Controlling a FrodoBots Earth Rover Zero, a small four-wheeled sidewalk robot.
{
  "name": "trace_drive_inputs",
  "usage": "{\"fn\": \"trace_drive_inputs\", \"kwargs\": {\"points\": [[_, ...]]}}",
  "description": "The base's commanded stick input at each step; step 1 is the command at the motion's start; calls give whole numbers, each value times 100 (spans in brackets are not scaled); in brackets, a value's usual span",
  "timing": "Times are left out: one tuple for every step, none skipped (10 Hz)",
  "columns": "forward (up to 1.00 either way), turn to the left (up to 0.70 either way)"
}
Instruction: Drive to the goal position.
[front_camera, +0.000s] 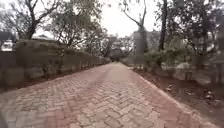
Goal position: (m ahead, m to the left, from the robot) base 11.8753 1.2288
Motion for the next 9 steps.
{"fn": "trace_drive_inputs", "kwargs": {"points": [[70, 0], [70, 0], [70, 0], [70, 0], [70, 0], [70, 0], [70, 0], [70, 0], [70, 0]]}}
